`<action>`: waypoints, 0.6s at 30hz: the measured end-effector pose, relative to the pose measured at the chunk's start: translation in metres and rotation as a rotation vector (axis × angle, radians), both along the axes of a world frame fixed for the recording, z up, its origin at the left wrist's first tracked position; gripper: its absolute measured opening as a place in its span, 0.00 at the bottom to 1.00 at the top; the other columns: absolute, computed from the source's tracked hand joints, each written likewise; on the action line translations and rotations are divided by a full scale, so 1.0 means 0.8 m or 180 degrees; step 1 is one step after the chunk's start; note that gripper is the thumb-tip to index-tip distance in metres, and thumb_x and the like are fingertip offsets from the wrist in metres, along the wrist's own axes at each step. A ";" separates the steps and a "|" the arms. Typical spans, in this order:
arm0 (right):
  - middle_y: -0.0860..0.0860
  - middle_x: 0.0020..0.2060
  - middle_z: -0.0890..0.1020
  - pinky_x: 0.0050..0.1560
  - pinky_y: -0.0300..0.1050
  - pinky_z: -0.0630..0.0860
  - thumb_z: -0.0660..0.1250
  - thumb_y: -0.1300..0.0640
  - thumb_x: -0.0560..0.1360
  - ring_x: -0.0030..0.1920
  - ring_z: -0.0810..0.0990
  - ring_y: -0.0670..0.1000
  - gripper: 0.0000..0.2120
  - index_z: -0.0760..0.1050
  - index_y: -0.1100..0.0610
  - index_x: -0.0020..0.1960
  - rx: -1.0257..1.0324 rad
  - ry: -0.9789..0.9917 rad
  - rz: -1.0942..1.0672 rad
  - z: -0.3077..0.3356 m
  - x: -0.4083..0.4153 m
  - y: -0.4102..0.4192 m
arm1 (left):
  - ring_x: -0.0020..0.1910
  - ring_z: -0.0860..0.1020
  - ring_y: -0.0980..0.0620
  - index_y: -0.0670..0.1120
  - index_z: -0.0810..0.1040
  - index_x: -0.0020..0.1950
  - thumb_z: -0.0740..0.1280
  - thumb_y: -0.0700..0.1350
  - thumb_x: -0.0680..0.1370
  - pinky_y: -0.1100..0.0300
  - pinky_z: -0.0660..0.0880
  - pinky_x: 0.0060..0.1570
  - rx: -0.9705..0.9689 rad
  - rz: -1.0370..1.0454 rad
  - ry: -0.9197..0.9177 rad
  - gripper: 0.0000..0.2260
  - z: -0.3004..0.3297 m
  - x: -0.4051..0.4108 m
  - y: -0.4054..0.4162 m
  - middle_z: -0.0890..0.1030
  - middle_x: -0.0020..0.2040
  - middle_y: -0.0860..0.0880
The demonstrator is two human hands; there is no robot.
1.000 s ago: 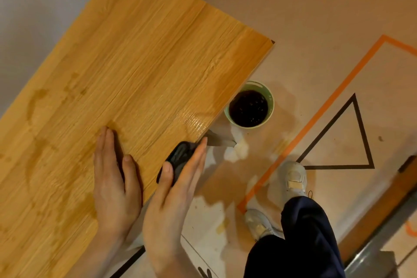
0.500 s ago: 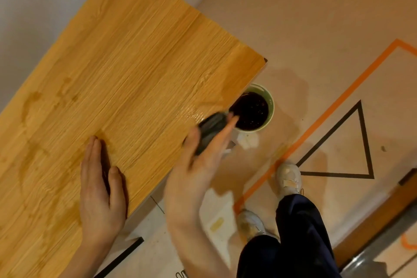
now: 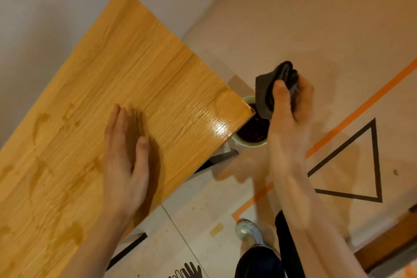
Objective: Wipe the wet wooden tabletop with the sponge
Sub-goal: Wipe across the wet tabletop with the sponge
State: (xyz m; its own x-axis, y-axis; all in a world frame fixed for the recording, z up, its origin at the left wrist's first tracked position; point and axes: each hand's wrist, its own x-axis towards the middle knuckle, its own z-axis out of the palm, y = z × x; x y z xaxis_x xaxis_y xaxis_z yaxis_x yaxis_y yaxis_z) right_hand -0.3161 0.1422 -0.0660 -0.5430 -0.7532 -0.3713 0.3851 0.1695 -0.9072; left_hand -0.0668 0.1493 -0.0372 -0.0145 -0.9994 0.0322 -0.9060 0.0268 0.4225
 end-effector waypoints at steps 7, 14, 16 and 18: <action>0.33 0.50 0.82 0.49 0.20 0.70 0.63 0.50 0.79 0.54 0.78 0.32 0.13 0.76 0.40 0.62 -0.0249 0.0084 0.1695 0.007 -0.026 0.000 | 0.81 0.54 0.54 0.44 0.55 0.82 0.57 0.48 0.86 0.68 0.50 0.77 0.0224 0.0020 -0.0073 0.26 -0.010 -0.074 -0.098 0.55 0.83 0.50; 0.35 0.54 0.82 0.49 0.19 0.68 0.60 0.50 0.80 0.55 0.77 0.31 0.16 0.73 0.44 0.67 -0.0207 0.0034 0.2378 0.009 -0.037 -0.042 | 0.82 0.52 0.52 0.40 0.54 0.82 0.51 0.48 0.86 0.44 0.53 0.80 0.0147 0.0046 -0.0196 0.25 -0.023 -0.088 -0.098 0.54 0.83 0.47; 0.42 0.53 0.82 0.46 0.24 0.72 0.60 0.48 0.80 0.52 0.78 0.37 0.18 0.71 0.47 0.69 -0.0184 0.0249 0.2626 0.011 -0.026 -0.077 | 0.82 0.51 0.52 0.41 0.54 0.82 0.51 0.48 0.86 0.43 0.54 0.79 0.0134 0.0029 -0.0156 0.25 -0.024 -0.087 -0.097 0.54 0.83 0.48; 0.44 0.47 0.81 0.40 0.33 0.72 0.59 0.44 0.79 0.44 0.78 0.41 0.20 0.70 0.49 0.69 -0.0159 0.0406 0.2880 0.011 -0.011 -0.117 | 0.82 0.51 0.51 0.40 0.55 0.82 0.51 0.47 0.86 0.42 0.55 0.79 0.0132 0.0002 -0.0095 0.25 -0.025 -0.088 -0.099 0.54 0.83 0.47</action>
State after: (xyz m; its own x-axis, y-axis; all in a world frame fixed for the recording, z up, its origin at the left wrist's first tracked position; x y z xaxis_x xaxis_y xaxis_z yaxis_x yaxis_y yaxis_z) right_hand -0.3251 0.0490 -0.0570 0.2276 -0.9249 -0.3044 0.0209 0.3172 -0.9481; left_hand -0.1370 0.0704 -0.0571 -0.0142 -0.9999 -0.0098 -0.9182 0.0092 0.3960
